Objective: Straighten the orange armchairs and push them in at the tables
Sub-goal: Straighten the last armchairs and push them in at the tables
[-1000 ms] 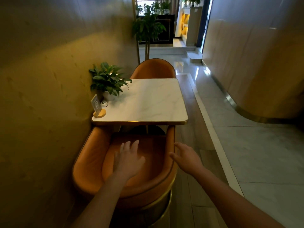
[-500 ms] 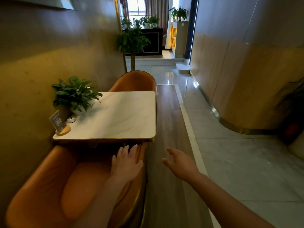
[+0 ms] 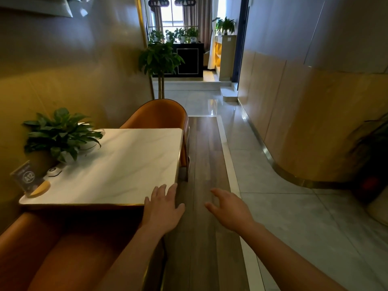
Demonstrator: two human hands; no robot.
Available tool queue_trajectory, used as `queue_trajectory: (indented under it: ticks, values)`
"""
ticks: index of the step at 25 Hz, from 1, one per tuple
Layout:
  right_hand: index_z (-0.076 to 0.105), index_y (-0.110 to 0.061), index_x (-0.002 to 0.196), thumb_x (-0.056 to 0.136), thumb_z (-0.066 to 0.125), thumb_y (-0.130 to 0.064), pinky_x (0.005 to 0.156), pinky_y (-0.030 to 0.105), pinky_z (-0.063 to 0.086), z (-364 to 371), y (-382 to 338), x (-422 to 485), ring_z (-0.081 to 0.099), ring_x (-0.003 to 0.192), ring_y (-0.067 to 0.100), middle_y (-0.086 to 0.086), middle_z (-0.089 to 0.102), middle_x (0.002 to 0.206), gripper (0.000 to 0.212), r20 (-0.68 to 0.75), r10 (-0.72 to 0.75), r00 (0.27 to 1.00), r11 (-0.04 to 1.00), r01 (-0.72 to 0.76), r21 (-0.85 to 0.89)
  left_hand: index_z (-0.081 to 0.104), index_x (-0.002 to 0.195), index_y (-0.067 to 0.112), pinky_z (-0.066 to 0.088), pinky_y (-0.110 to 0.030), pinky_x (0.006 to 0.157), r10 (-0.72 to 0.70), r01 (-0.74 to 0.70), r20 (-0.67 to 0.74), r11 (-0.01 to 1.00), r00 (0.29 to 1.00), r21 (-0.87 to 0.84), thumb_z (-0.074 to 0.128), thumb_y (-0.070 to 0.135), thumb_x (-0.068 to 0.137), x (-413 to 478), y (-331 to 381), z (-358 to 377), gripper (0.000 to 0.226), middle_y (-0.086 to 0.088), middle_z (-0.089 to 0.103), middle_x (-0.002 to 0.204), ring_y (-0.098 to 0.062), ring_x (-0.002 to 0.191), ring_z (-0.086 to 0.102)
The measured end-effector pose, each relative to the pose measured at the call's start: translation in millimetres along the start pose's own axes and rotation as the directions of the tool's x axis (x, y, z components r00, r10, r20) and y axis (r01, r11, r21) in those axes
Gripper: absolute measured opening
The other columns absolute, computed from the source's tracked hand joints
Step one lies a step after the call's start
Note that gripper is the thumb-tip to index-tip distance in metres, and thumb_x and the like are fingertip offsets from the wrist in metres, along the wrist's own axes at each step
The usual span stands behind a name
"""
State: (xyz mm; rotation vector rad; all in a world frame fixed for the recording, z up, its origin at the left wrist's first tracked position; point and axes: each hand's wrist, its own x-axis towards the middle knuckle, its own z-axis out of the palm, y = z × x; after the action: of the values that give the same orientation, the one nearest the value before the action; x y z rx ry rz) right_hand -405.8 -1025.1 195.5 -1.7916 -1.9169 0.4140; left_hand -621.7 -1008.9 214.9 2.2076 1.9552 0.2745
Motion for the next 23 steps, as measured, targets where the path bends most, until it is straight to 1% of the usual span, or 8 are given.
queue_trajectory:
  ticks: [3,7,11,16,20,22,23]
  values:
    - [0.040,-0.031,0.145,0.092,0.052,-0.060,0.095,0.031,0.043,-13.8,32.7,56.4,0.052,0.125,0.015,-0.004,0.054,0.140,0.061,0.004,0.023,1.000,0.999,-0.023,-0.022,0.009,0.157,0.030,0.016,-0.055,0.122,-0.005,0.005,0.003,1.000,1.000,0.003,0.040,0.056,0.099,64.7,20.0,11.7,0.071,-0.007,0.013,0.166,-0.029,0.152,0.008]
    - [0.040,-0.029,0.146,0.093,0.051,-0.060,0.096,0.033,0.044,-36.0,70.0,136.4,0.052,0.124,0.017,-0.002,0.054,0.140,0.062,0.020,0.035,0.999,0.997,-0.033,-0.074,0.011,0.157,0.030,0.015,-0.055,0.122,-0.005,0.006,0.045,1.000,0.999,-0.022,0.041,0.055,0.099,150.6,41.8,21.8,0.069,-0.007,0.014,0.165,-0.030,0.152,0.009]
    - [0.042,-0.028,0.144,0.093,0.051,-0.059,0.091,0.030,0.043,-51.0,100.9,207.1,0.054,0.121,0.015,-0.002,0.057,0.136,0.060,0.014,0.040,0.999,0.997,-0.039,-0.066,0.013,0.157,0.031,0.017,-0.055,0.121,-0.014,0.015,0.069,1.000,0.997,-0.013,0.043,0.055,0.099,227.8,55.1,27.3,0.069,-0.007,0.016,0.165,-0.030,0.152,0.010]
    - [0.043,-0.027,0.144,0.093,0.052,-0.058,0.086,0.028,0.042,-54.2,142.5,293.1,0.056,0.118,0.015,-0.001,0.059,0.133,0.060,0.028,0.019,0.999,0.998,-0.017,-0.056,0.016,0.156,0.032,0.019,-0.056,0.121,-0.061,0.061,0.046,0.998,0.997,0.009,0.045,0.055,0.097,312.8,68.4,40.0,0.070,-0.007,0.019,0.164,-0.030,0.152,0.013]
    - [0.041,-0.028,0.145,0.094,0.053,-0.057,0.089,0.029,0.044,-55.2,188.6,380.9,0.056,0.118,0.016,-0.001,0.058,0.136,0.060,0.068,-0.017,0.998,1.000,0.019,-0.025,0.017,0.156,0.032,0.022,-0.056,0.120,-0.107,0.107,0.019,0.994,0.994,0.021,0.045,0.057,0.096,393.1,89.6,54.0,0.070,-0.006,0.021,0.163,-0.029,0.151,0.016]
    - [0.041,-0.028,0.145,0.094,0.053,-0.056,0.084,0.026,0.044,-60.2,214.7,435.4,0.058,0.114,0.015,-0.002,0.058,0.135,0.060,0.082,-0.054,0.995,0.998,0.055,-0.017,0.018,0.155,0.032,0.025,-0.056,0.119,-0.137,0.137,-0.011,0.990,0.991,0.022,0.046,0.057,0.096,439.4,105.4,60.4,0.070,-0.005,0.024,0.162,-0.028,0.149,0.020]
    - [0.041,-0.028,0.145,0.094,0.053,-0.056,0.079,0.022,0.042,-63.1,227.9,463.2,0.059,0.111,0.013,-0.002,0.059,0.133,0.059,0.090,-0.078,0.993,0.997,0.079,-0.011,0.019,0.155,0.032,0.026,-0.056,0.118,-0.160,0.161,-0.025,0.987,0.987,0.025,0.046,0.057,0.096,462.3,113.6,63.4,0.070,-0.005,0.025,0.162,-0.028,0.149,0.021]
